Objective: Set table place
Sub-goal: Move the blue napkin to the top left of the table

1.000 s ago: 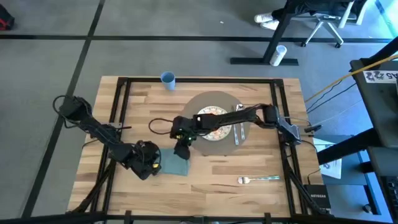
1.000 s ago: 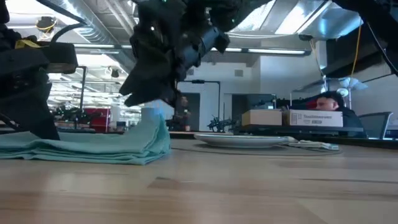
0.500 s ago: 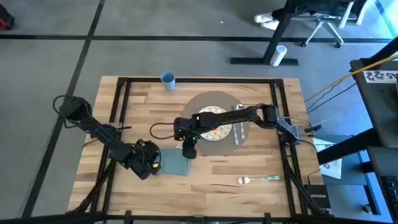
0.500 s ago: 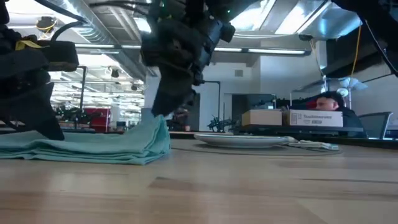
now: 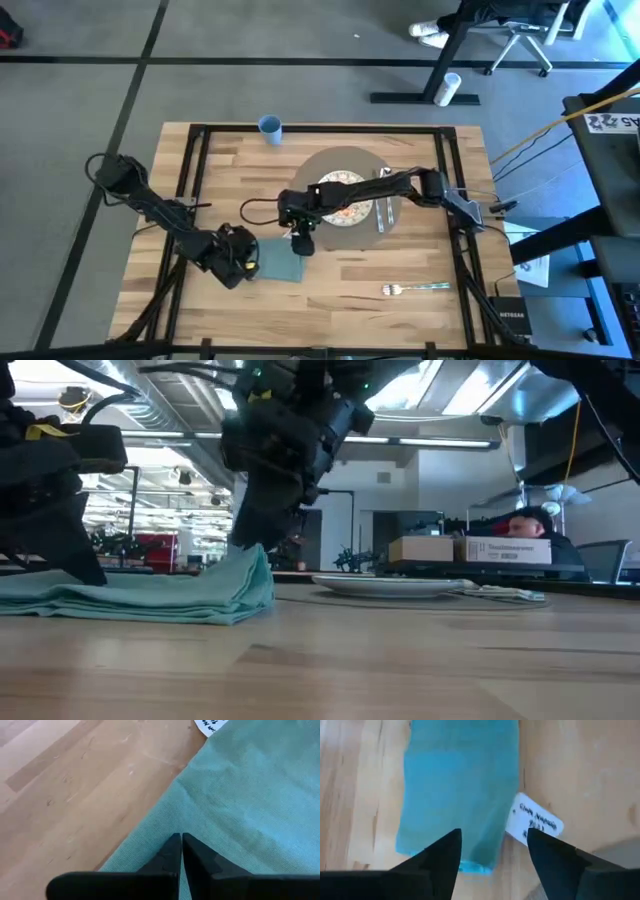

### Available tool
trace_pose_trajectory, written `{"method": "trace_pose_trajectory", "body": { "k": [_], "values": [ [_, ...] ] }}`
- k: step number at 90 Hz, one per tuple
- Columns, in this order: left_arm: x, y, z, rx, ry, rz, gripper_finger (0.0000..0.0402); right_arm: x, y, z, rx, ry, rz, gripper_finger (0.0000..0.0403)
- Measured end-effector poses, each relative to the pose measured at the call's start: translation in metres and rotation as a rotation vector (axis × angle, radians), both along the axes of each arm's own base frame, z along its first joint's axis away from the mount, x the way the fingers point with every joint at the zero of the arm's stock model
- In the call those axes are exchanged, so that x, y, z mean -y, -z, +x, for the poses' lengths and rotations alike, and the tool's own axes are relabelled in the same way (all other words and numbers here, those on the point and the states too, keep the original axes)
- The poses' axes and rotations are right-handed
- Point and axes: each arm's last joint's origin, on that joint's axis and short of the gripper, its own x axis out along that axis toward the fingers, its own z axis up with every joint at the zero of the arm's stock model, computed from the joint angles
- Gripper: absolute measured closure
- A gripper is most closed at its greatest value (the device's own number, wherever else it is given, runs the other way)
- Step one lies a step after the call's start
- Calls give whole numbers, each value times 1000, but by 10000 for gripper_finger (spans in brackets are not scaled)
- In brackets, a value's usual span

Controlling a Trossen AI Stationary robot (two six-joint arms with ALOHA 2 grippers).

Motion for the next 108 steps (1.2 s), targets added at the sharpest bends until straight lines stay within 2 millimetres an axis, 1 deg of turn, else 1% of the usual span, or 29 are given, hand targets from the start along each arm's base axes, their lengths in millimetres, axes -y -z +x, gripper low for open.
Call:
{"method": "trace_pose_trajectory", "body": {
  "k": [12, 22, 32, 39, 51, 55, 68, 84, 93, 108],
  "values": [
    [0, 0, 0, 1, 0, 1, 402, -1, 5, 2, 2, -6, 35, 207],
    [0, 0, 0, 1, 0, 1, 402, -2, 12, 3, -12, -7, 66, 235],
    [0, 0, 0, 4, -3, 1, 402, -2, 20, 4, -33, -8, 76, 276],
    [-1, 0, 1, 5, -6, 3, 402, -2, 22, 4, -39, -7, 84, 310],
    [-1, 0, 1, 4, -6, 7, 402, -2, 21, 5, -22, -9, 93, 378],
    [-2, 0, 1, 3, -1, 11, 402, -3, 20, 5, -22, -12, 99, 393],
    [-1, 0, 1, 1, 6, 15, 402, -4, 16, 5, -40, 0, 183, 391],
    [-1, 0, 2, 2, 10, 16, 402, -6, 13, 5, -63, -4, 293, 400],
    [-1, 0, 2, 0, 12, 18, 402, -7, 3, 9, -50, -9, 333, 401],
    [-1, 0, 1, -3, 16, 22, 402, -9, -20, 17, 6, -48, 385, 402]
  ]
}}
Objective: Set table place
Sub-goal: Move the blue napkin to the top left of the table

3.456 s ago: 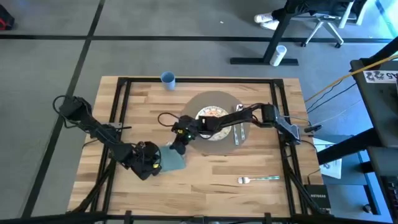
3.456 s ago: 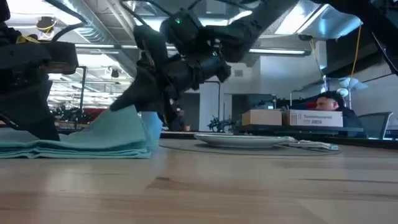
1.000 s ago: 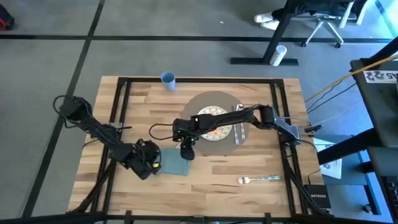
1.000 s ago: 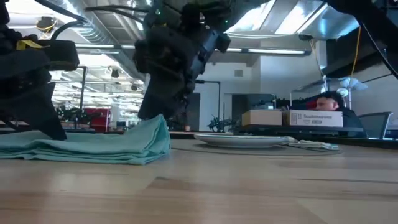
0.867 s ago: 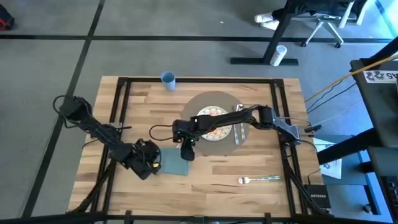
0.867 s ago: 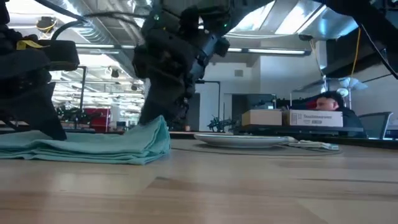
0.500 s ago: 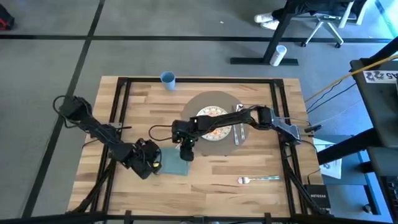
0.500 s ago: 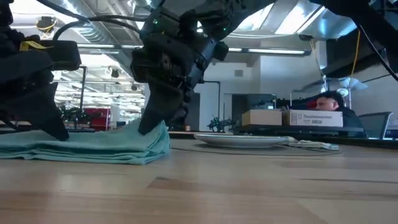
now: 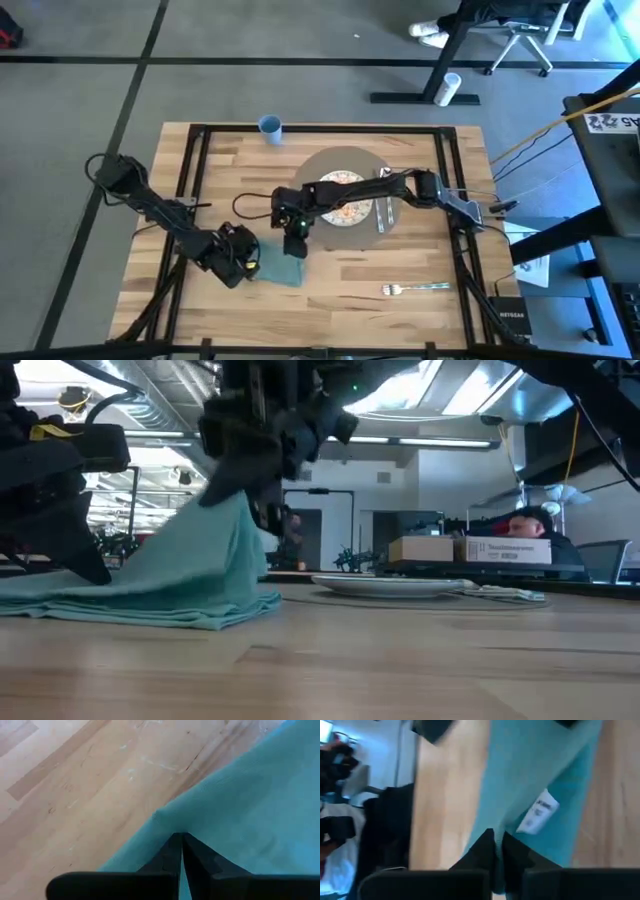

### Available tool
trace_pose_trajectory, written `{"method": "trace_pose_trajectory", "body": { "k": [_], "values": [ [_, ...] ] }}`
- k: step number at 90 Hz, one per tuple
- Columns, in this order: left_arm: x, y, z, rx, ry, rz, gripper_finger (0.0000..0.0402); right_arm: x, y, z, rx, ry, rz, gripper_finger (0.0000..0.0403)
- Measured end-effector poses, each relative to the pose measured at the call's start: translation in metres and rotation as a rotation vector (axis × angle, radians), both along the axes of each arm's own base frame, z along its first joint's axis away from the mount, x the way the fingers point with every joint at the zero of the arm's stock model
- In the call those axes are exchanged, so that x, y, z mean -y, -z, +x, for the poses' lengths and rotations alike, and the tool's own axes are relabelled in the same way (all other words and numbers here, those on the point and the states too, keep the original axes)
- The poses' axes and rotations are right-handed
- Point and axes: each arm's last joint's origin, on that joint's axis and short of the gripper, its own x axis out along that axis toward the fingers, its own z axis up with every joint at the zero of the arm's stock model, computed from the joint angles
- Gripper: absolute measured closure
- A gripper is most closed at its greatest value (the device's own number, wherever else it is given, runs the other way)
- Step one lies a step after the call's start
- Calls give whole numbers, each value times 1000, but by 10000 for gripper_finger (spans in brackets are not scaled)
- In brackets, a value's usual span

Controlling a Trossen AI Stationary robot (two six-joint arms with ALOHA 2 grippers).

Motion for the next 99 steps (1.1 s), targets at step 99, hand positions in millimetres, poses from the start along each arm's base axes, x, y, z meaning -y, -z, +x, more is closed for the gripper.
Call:
{"method": "trace_pose_trajectory", "body": {
  "k": [99],
  "values": [
    [-6, 2, -7, -70, -2, 73, 402, -45, -3, -1, -103, 76, 10, 403]
  ]
}}
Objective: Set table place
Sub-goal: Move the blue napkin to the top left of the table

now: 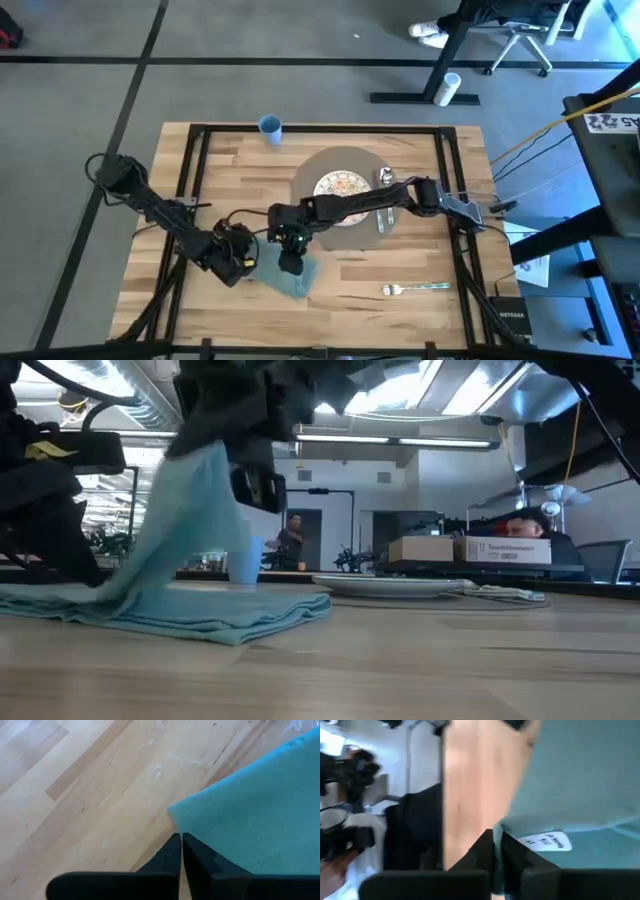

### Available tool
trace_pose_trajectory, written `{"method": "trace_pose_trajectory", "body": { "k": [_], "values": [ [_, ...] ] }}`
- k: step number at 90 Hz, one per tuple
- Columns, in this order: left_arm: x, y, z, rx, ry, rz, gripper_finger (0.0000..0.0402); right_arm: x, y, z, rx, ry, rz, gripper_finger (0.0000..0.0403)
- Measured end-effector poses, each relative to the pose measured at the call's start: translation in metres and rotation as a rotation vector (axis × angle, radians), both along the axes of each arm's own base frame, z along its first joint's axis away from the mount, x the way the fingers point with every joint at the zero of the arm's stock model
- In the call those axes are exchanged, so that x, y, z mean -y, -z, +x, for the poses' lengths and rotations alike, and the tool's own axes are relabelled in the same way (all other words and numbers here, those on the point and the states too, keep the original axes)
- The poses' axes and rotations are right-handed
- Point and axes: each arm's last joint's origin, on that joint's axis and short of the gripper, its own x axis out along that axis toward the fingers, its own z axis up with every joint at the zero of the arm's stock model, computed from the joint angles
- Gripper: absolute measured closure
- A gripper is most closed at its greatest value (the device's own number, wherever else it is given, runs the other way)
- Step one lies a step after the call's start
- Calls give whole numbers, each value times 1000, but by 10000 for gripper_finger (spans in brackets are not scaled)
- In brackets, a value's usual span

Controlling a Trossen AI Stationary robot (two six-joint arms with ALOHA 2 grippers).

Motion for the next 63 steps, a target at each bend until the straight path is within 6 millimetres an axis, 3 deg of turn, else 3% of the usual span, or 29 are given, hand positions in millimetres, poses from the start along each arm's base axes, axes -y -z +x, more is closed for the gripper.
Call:
{"method": "trace_pose_trajectory", "body": {
  "k": [20, 63],
  "values": [
    [0, 0, 0, -5, 9, 6, 402, 2, 22, -7, -79, 39, -33, 403],
    [0, 0, 0, -3, 7, 5, 402, 4, 30, -18, -191, 68, -143, 403]
  ]
}}
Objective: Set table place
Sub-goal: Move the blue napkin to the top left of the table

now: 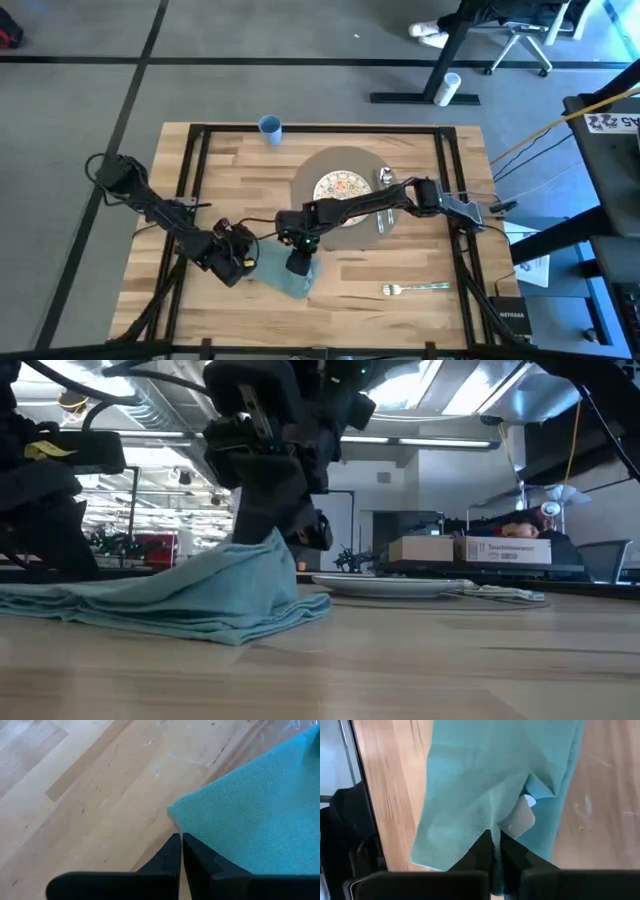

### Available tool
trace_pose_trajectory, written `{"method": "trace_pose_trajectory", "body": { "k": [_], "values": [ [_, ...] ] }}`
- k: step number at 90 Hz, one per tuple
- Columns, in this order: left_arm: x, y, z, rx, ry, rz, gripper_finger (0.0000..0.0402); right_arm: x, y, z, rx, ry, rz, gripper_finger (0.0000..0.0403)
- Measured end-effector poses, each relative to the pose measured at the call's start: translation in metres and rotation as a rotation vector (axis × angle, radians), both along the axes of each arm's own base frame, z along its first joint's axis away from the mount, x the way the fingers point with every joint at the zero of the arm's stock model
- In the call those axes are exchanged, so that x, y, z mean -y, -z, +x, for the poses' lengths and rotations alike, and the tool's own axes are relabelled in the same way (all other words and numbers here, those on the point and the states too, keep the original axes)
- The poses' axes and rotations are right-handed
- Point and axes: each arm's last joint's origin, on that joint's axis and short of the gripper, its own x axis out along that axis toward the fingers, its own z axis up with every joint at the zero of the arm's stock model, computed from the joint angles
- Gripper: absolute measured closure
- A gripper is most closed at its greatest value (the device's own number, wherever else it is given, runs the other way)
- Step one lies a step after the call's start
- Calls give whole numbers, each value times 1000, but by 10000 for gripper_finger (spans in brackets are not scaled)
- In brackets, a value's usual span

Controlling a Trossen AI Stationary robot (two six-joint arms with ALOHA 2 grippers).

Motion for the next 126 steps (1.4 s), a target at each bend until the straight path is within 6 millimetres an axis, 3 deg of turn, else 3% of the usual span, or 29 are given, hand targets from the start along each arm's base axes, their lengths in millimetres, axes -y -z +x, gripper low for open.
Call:
{"method": "trace_pose_trajectory", "body": {
  "k": [39, 80, 97, 126],
  "values": [
    [-1, -1, 0, 23, -16, 17, 402, -9, -16, -6, -4, 1, -2, 403],
    [-1, -1, 0, 24, -16, 16, 402, -7, -16, -15, -80, 41, -123, 395],
    [-1, -1, 0, 26, -19, 14, 402, -6, -15, -16, -89, 46, -155, 354],
    [0, -1, 0, 28, -21, 12, 402, -6, -15, -15, -60, 7, -167, 238]
  ]
}}
